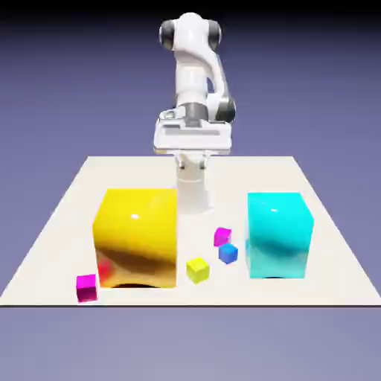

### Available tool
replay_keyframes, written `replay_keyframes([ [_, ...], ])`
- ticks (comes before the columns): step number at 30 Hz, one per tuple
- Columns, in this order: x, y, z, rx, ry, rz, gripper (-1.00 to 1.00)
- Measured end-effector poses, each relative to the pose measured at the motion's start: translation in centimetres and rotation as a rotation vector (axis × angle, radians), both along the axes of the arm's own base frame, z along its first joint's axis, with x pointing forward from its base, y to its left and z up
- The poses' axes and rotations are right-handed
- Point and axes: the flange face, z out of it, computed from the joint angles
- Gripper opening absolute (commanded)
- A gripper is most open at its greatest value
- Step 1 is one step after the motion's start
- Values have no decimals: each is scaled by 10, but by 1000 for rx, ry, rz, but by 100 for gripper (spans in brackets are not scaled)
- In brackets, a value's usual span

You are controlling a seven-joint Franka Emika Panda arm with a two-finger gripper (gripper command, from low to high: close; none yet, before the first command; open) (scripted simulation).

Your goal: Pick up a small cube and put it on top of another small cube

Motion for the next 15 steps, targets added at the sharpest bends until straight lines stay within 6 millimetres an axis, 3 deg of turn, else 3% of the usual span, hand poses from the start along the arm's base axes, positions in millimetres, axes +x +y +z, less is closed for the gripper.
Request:
replay_keyframes([
  [8,66,29,-54,-115,387,101,0],
  [15,108,53,-115,-220,718,179,0],
])
